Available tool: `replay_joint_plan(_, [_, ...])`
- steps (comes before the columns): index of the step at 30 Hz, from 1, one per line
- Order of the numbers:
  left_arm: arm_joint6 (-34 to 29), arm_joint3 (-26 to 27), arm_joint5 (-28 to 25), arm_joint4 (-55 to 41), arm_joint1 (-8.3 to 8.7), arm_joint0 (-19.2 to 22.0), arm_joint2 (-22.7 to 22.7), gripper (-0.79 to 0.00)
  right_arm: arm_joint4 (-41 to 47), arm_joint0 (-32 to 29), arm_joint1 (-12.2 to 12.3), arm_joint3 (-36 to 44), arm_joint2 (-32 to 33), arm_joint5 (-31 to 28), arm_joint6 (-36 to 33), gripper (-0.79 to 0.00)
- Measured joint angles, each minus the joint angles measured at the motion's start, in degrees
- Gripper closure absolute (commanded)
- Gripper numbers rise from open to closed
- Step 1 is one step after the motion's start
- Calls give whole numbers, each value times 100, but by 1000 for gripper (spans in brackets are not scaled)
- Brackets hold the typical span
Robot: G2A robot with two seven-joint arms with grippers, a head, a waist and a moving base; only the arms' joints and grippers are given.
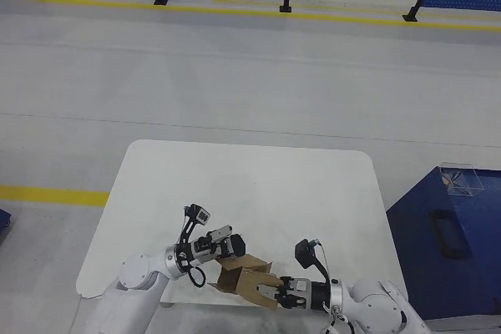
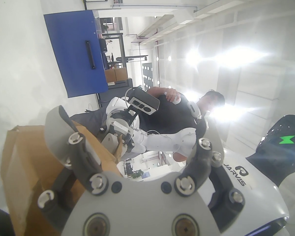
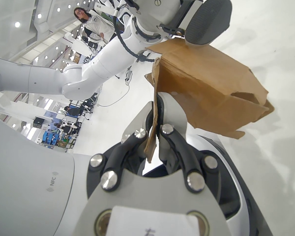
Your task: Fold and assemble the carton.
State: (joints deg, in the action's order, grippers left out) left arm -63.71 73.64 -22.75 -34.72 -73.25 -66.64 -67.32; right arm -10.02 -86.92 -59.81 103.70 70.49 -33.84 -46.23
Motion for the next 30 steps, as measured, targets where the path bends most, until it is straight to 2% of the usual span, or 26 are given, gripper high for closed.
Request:
replay_joint_plan(5, [60, -29, 119, -122, -1, -16, -50, -785, -121, 0, -2, -2, 16, 108, 107, 0])
replay_joint_plan(7, [119, -77, 196, -377, 35, 40, -281, -785, -152, -32, -13, 10, -13, 232, 301, 0])
replay_joint_plan(9, [262, 32, -121, -223, 95, 24, -526, -785, 139, -21, -9, -33, 1, 274, 287, 0])
replay_joint_plan(11, [518, 390, -564, 534, 188, -105, -845, -785, 451, 18, 8, -81, 67, 328, 175, 0])
replay_joint_plan(13, [830, 925, -672, 1725, 295, -341, -1171, -785, 607, 47, 27, -100, 143, 363, 71, 0])
replay_joint_plan(17, [1243, 1981, -115, 3732, 429, -882, -1511, -785, 734, 45, 55, -77, 253, 438, 3, 0])
replay_joint_plan(19, [1269, 2334, 124, 4420, 465, -1120, -1520, -785, 844, 26, 66, -31, 277, 480, -50, 0])
replay_joint_plan(22, [1143, 2548, 308, 5059, 498, -1272, -1401, -785, 884, -8, 83, 36, 292, 522, -127, 0])
replay_joint_plan(23, [1140, 2573, 361, 5214, 502, -1279, -1343, -770, 884, -12, 87, 52, 285, 542, -156, 0])
replay_joint_plan(24, [1130, 2589, 407, 5344, 503, -1277, -1265, -714, 868, -10, 91, 68, 274, 562, -188, 0])
replay_joint_plan(28, [1083, 2546, 790, 5824, 491, -1132, -872, -656, 742, 23, 100, 141, 185, 607, -299, 0])
replay_joint_plan(30, [1051, 2484, 961, 6000, 478, -1022, -689, -686, 703, 35, 104, 180, 144, 611, -341, 0])
